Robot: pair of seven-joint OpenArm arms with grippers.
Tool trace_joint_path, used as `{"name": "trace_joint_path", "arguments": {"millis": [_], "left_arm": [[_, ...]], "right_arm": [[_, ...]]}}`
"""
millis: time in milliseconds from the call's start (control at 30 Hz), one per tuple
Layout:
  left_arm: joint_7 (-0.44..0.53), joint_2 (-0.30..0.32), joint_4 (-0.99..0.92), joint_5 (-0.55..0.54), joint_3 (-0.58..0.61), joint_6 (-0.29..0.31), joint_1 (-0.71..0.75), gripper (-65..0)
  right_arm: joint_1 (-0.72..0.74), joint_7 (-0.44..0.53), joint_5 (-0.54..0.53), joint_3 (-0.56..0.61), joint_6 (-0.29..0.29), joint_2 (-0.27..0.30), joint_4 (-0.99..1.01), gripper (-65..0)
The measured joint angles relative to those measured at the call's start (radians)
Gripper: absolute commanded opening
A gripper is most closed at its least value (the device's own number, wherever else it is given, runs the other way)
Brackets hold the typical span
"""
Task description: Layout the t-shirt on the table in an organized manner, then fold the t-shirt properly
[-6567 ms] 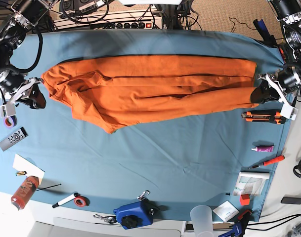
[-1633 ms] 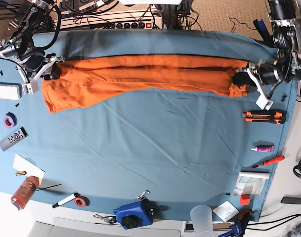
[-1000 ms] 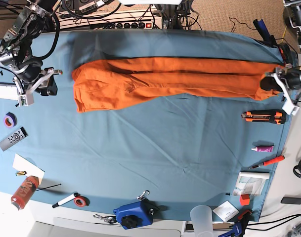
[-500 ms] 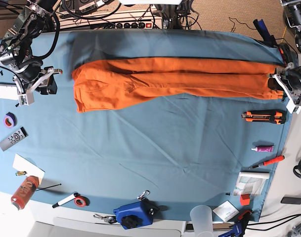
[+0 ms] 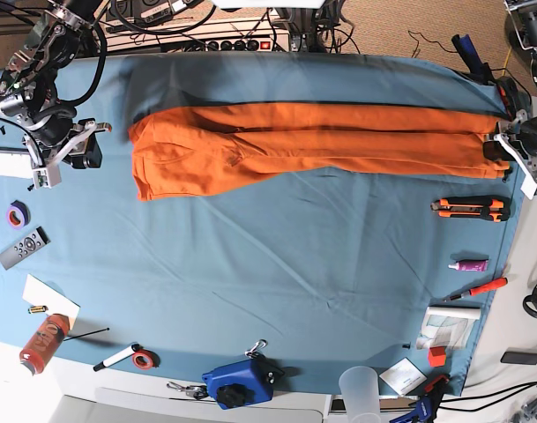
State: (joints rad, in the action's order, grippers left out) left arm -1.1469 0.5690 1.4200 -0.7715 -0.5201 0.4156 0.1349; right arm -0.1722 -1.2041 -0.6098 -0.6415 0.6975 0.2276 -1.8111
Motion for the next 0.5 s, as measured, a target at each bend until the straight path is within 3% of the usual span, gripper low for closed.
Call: {"name": "trace_joint_path", "arguments": {"millis": [133, 267, 333, 400, 500], "left_arm": [[0.005, 0.000, 0.000, 0.006, 0.000, 0.034, 0.000, -40.5], [0.001, 0.000, 0.000, 0.000, 0.000, 0.064, 0.000, -27.5], [0.001, -0.001, 0.001, 0.000, 0.000, 0.068, -0.002, -24.1], [0.002, -0.001, 0.001, 0.000, 0.000, 0.068, -0.002, -23.9], [0.023, -0.001, 0.001, 0.026, 0.001, 0.012, 0.002, -23.9]], "right_arm": [[0.000, -0.011, 0.000, 0.000, 0.000, 0.000, 0.000, -47.5], [0.000, -0.015, 0.000, 0.000, 0.000, 0.000, 0.000, -47.5], [0.000, -0.015, 0.000, 0.000, 0.000, 0.000, 0.000, -47.5], [0.000, -0.015, 0.000, 0.000, 0.000, 0.000, 0.000, -47.5], [0.000, -0.015, 0.000, 0.000, 0.000, 0.000, 0.000, -47.5]]}}
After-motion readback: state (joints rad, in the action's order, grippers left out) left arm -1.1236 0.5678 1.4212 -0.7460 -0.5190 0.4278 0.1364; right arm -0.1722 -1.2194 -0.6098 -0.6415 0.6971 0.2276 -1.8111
